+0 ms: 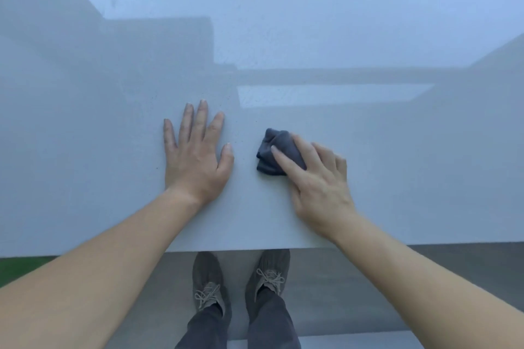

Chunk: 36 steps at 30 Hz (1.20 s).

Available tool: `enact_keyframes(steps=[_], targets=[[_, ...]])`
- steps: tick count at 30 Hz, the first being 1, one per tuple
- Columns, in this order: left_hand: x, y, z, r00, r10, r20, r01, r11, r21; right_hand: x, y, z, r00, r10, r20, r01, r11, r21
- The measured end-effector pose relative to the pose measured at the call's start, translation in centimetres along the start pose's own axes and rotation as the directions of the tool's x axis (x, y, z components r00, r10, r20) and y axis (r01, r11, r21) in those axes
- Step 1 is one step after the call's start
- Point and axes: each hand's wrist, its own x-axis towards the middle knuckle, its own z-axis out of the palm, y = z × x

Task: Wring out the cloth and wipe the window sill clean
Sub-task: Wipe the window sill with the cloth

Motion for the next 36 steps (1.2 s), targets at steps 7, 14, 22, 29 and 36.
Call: enact_keyframes(steps=[7, 14, 22, 29, 36], targets=[[2.6, 2.1, -0.7, 0.997, 0.06, -0.057, -0.063, 0.997, -0.045, 8.5, 5.6, -1.3, 0.94, 0.338, -0.034, -0.337, 0.941, 0.035], [2.8, 2.8, 0.0, 0.999, 0.033, 0.019, -0.034, 0.998, 0.043, 7.2, 4.7, -0.7, 0.983, -0.168, 0.068, 0.17, 0.985, -0.027], [2.9, 2.9, -0.4, 0.999, 0.032, -0.011, -0.032, 0.999, -0.021, 14.6, 5.4, -1.4, 0.978, 0.207, 0.007, -0.207, 0.978, 0.005], [9.0, 2.2, -2.9, 0.983, 0.073, -0.167, -0.09, 0.991, -0.095, 19.2, 8.3, -1.4, 0.993, 0.111, 0.031, -0.109, 0.993, -0.048], [19.7, 0.7, -3.2, 0.997, 0.037, -0.069, -0.041, 0.997, -0.058, 21.8, 5.1, 0.1, 0.996, 0.087, 0.021, -0.086, 0.996, -0.029]])
